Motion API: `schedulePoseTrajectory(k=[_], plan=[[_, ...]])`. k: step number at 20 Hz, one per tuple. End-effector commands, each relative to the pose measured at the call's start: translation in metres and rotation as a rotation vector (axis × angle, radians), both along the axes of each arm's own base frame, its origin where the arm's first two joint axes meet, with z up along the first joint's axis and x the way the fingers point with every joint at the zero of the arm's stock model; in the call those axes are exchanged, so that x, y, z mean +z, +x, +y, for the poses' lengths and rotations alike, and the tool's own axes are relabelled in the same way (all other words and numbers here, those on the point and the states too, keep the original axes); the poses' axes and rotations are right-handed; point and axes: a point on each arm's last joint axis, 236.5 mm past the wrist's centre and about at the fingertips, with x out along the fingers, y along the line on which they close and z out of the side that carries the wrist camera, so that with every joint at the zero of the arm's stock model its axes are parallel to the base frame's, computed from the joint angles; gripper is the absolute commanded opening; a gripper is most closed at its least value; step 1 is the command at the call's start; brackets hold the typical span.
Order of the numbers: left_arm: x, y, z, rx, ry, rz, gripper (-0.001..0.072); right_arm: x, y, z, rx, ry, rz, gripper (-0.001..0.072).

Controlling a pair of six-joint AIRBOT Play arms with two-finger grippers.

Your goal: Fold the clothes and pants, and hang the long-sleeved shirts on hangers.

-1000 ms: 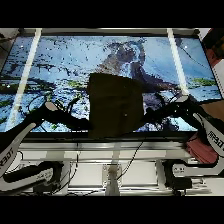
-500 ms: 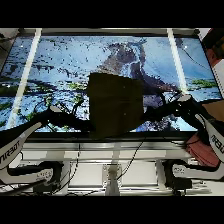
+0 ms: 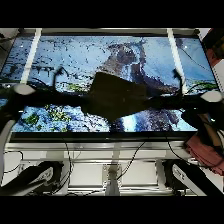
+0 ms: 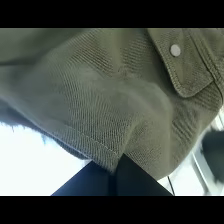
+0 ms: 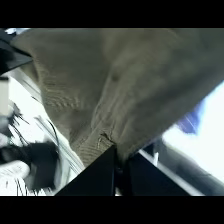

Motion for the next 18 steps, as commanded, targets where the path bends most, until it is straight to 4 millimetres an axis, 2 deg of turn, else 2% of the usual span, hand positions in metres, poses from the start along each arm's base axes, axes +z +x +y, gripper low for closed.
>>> schedulePoseTrajectory(k=[1, 3, 5, 7, 10, 12, 13, 16, 18], plan=[[0.125, -0.01, 0.011, 0.074, -0.002, -0.399, 0.0008, 0.117, -0.021, 0.013, 0.002, 0.077, -0.317, 0.0036], [0.174, -0.026, 0.019, 0.154, -0.005, -0.581, 0.0008, 0.171, -0.042, 0.015, 0.004, 0.062, -0.473, 0.0036], [0.215, -0.05, 0.026, 0.224, -0.034, -0.706, 0.0007, 0.202, -0.06, 0.016, -0.016, 0.081, -0.52, 0.0036], [0.238, -0.075, 0.027, 0.276, -0.095, -0.721, 0.0006, 0.209, -0.076, 0.019, -0.035, 0.108, -0.482, 0.0036], [0.246, -0.098, 0.036, 0.363, -0.128, -0.664, 0.0005, 0.188, -0.103, 0.031, 0.025, 0.074, -0.348, 0.0035], [0.23, -0.095, 0.054, 0.446, -0.059, -0.609, 0.0006, 0.179, -0.11, 0.042, 0.063, 0.056, -0.34, 0.0035], [0.216, -0.09, 0.061, 0.473, -0.015, -0.571, 0.0005, 0.168, -0.101, 0.044, 0.048, 0.027, -0.349, 0.0035], [0.157, -0.058, 0.068, 0.485, 0.054, -0.412, 0.0006, 0.113, -0.054, 0.053, -0.056, -0.047, -0.304, 0.0036], [0.104, -0.024, 0.072, 0.503, 0.086, -0.276, 0.0007, 0.076, -0.011, 0.059, -0.153, -0.067, -0.289, 0.0036]])
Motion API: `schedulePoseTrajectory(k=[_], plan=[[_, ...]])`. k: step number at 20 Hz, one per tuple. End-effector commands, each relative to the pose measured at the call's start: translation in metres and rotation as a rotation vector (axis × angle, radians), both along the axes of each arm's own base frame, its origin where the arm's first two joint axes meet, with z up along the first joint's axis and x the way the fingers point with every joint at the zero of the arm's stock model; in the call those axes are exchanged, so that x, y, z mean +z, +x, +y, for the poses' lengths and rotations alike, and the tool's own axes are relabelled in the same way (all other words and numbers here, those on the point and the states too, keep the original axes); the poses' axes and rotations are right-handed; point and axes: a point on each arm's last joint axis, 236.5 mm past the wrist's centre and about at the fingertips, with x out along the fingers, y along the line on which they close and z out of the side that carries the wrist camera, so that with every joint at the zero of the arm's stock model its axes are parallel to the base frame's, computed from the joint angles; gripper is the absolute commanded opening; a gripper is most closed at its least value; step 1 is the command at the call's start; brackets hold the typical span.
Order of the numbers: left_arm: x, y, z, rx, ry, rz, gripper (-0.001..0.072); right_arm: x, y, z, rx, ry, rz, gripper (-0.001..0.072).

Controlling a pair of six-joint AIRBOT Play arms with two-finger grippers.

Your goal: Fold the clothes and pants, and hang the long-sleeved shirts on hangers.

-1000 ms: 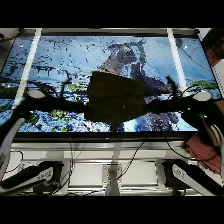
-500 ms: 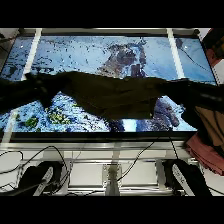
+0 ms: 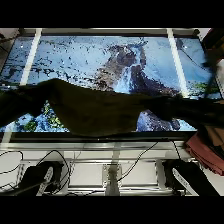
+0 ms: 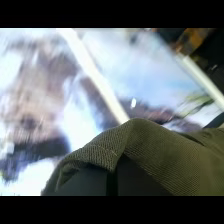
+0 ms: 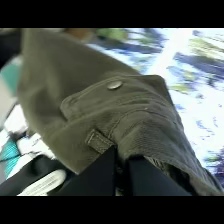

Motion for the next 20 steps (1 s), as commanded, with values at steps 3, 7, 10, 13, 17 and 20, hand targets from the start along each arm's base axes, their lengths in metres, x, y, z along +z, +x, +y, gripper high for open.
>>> schedulePoseTrajectory(k=[3, 7, 10, 13, 17, 20], plan=[[-0.119, 0.091, 0.013, 0.084, 0.031, 0.225, 0.0008, -0.082, 0.12, -0.001, -0.32, -0.007, 0.018, 0.0036], [-0.164, 0.162, -0.003, 0.165, -0.144, 0.262, 0.0008, -0.12, 0.201, -0.027, -0.58, 0.044, -0.013, 0.0036], [-0.198, 0.16, -0.019, 0.128, -0.217, 0.402, 0.0006, -0.145, 0.214, -0.035, -0.571, -0.003, 0.069, 0.0036], [-0.216, 0.126, -0.029, -0.005, -0.143, 0.508, 0.0006, -0.17, 0.192, -0.058, -0.46, -0.139, 0.234, 0.0036], [-0.267, 0.059, -0.008, -0.086, 0.054, 0.806, 0.0006, -0.221, 0.115, -0.099, -0.276, -0.382, 0.55, 0.0036], [-0.289, 0.042, -0.003, -0.082, 0.097, 0.928, 0.0008, -0.244, 0.075, -0.09, -0.167, -0.451, 0.674, 0.0036]])
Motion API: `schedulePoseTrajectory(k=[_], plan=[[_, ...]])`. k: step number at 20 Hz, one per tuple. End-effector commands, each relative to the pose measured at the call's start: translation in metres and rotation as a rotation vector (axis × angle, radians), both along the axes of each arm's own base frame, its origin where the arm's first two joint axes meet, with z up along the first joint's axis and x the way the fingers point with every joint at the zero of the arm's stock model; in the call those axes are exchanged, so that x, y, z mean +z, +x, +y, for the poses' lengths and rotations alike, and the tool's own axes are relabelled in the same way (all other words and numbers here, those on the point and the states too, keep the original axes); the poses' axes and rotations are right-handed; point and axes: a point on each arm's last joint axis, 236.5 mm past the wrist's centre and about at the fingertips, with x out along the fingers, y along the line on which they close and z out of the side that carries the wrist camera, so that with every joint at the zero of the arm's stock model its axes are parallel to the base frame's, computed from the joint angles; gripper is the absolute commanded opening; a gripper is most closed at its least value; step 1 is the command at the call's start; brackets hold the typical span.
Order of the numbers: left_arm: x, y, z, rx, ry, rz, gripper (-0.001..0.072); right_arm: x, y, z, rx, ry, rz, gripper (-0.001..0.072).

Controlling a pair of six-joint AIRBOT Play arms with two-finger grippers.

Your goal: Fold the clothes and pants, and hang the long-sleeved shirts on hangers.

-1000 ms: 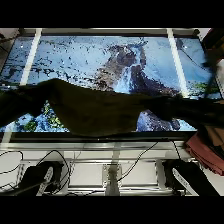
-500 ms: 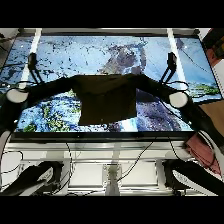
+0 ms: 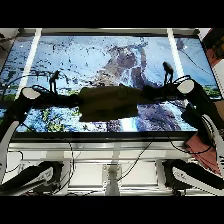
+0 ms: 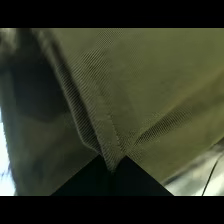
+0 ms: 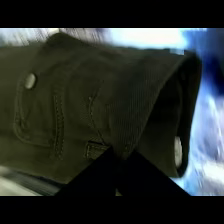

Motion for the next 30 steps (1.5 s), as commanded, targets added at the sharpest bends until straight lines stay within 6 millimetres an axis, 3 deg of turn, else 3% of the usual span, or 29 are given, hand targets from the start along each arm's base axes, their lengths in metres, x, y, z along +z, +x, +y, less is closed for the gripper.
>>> schedulePoseTrajectory(k=[1, 4, 5, 6, 7, 8, 10, 12, 14, 15, 16, 18, 20, 21, 23, 24, 26, 27, 30], plan=[[-0.032, -0.032, 0.008, -0.053, 0.072, 0.18, 0.0008, -0.032, -0.057, -0.003, 0.129, -0.07, 0.215, 0.0036], [-0.049, -0.043, -0.001, -0.094, 0.07, 0.251, 0.0012, -0.048, -0.08, 0.017, 0.199, -0.084, 0.252, 0.0037], [-0.053, -0.045, -0.002, -0.097, 0.07, 0.266, 0.0043, -0.052, -0.081, 0.023, 0.213, -0.095, 0.236, 0.0093], [-0.055, -0.045, -0.001, -0.095, 0.07, 0.272, 0.0307, -0.052, -0.072, 0.025, 0.213, -0.112, 0.189, 0.0318], [-0.056, -0.043, -0.001, -0.09, 0.071, 0.268, 0.0712, -0.051, -0.057, 0.025, 0.197, -0.13, 0.119, 0.0598], [-0.056, -0.041, 0.0, -0.091, 0.073, 0.26, 0.0699, -0.048, -0.041, 0.025, 0.175, -0.135, 0.057, 0.0689], [-0.054, -0.039, 0.0, -0.091, 0.073, 0.254, 0.0699, -0.036, -0.018, 0.021, 0.143, -0.146, -0.028, 0.0673], [-0.048, -0.031, 0.0, -0.089, 0.073, 0.23, 0.0698, -0.017, 0.006, 0.003, 0.121, -0.199, -0.105, 0.0639], [-0.033, -0.015, 0.0, -0.082, 0.071, 0.179, 0.0696, 0.009, 0.036, -0.035, 0.052, -0.257, -0.18, 0.0495], [-0.024, -0.005, 0.0, -0.08, 0.071, 0.147, 0.0692, 0.022, 0.049, -0.06, -0.008, -0.267, -0.201, 0.0395], [-0.013, 0.005, 0.002, -0.073, 0.07, 0.115, 0.0692, 0.032, 0.057, -0.086, -0.069, -0.272, -0.208, 0.0242], [0.006, 0.023, 0.006, -0.059, 0.072, 0.053, 0.0692, 0.039, 0.058, -0.137, -0.167, -0.26, -0.181, 0.0107], [0.016, 0.035, 0.013, -0.044, 0.077, 0.01, 0.0692, 0.031, 0.04, -0.156, -0.155, -0.162, -0.126, 0.0089], [0.016, 0.039, 0.016, -0.035, 0.08, -0.001, 0.0692, 0.026, 0.029, -0.151, -0.114, -0.085, -0.102, 0.008], [0.014, 0.041, 0.021, -0.023, 0.083, 0.001, 0.0692, 0.013, -0.003, -0.118, 0.036, 0.12, -0.043, 0.0057], [0.014, 0.04, 0.021, -0.023, 0.083, 0.001, 0.0692, 0.004, -0.019, -0.098, 0.097, 0.216, 0.001, 0.0088], [0.014, 0.04, 0.021, -0.023, 0.083, 0.001, 0.0692, -0.024, -0.034, -0.072, 0.125, 0.286, 0.054, 0.0508], [0.014, 0.04, 0.02, -0.025, 0.083, 0.002, 0.0692, -0.04, -0.033, -0.065, 0.124, 0.269, 0.049, 0.0591], [0.014, 0.04, 0.02, -0.025, 0.082, 0.002, 0.0692, -0.077, -0.022, -0.043, 0.093, 0.205, 0.064, 0.0594]])
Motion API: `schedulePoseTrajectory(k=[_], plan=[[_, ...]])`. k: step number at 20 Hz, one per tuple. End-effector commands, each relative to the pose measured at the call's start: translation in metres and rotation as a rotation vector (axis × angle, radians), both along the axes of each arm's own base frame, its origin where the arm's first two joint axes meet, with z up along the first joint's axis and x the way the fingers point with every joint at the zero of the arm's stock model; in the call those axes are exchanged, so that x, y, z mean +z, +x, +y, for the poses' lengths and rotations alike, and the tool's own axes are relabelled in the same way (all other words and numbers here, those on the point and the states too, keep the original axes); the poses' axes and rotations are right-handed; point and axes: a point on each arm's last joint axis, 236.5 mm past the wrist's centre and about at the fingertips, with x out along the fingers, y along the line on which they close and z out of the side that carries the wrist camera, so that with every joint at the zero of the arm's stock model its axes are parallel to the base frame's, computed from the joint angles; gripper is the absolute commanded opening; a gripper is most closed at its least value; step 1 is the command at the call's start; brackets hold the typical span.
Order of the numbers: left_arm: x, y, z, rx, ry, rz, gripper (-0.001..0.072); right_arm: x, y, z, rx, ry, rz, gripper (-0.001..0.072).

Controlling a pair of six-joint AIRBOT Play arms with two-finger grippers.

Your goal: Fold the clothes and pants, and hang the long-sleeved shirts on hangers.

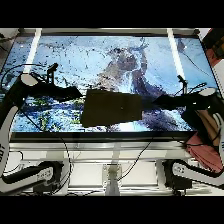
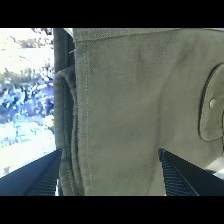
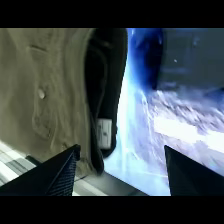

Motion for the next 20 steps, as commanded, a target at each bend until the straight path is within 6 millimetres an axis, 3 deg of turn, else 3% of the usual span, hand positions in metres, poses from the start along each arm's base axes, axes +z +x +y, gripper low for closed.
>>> schedulePoseTrajectory(k=[1, 4, 7, 10, 14, 15, 16, 17, 18, 19, 20], plan=[[0.0, 0.001, 0.001, 0.001, 0.001, -0.002, 0.0692, -0.03, 0.0, 0.038, 0.037, 0.023, 0.017, 0.0594], [0.0, 0.0, 0.0, 0.001, 0.0, 0.0, 0.0692, -0.052, 0.001, 0.073, 0.108, 0.013, 0.058, 0.0617], [0.0, -0.001, 0.0, -0.003, -0.001, 0.006, 0.0692, -0.068, 0.022, 0.086, 0.041, -0.006, 0.098, 0.0618], [-0.001, -0.003, 0.0, -0.008, -0.001, 0.011, 0.0692, -0.072, 0.034, 0.099, 0.008, 0.017, 0.16, 0.0617], [-0.001, -0.003, 0.0, -0.02, 0.003, 0.004, 0.0692, -0.076, 0.018, 0.145, 0.05, 0.121, 0.279, 0.0605], [-0.001, -0.003, 0.0, -0.02, 0.003, 0.004, 0.0692, -0.076, 0.019, 0.154, 0.049, 0.13, 0.273, 0.0506], [-0.001, -0.003, 0.0, -0.02, 0.003, 0.004, 0.0689, -0.076, 0.021, 0.159, 0.048, 0.125, 0.257, 0.0305], [-0.001, -0.003, 0.0, -0.02, 0.004, 0.004, 0.0619, -0.072, 0.025, 0.164, 0.05, 0.132, 0.244, 0.0098], [-0.001, -0.001, 0.0, -0.028, 0.008, -0.009, 0.043, -0.065, 0.031, 0.167, 0.053, 0.144, 0.227, 0.0036], [-0.001, 0.004, 0.004, -0.047, 0.026, -0.051, 0.0225, -0.054, 0.039, 0.169, 0.063, 0.156, 0.204, 0.0036], [0.0, 0.01, 0.007, -0.051, 0.04, -0.088, 0.01, -0.04, 0.047, 0.169, 0.073, 0.169, 0.175, 0.0035]])
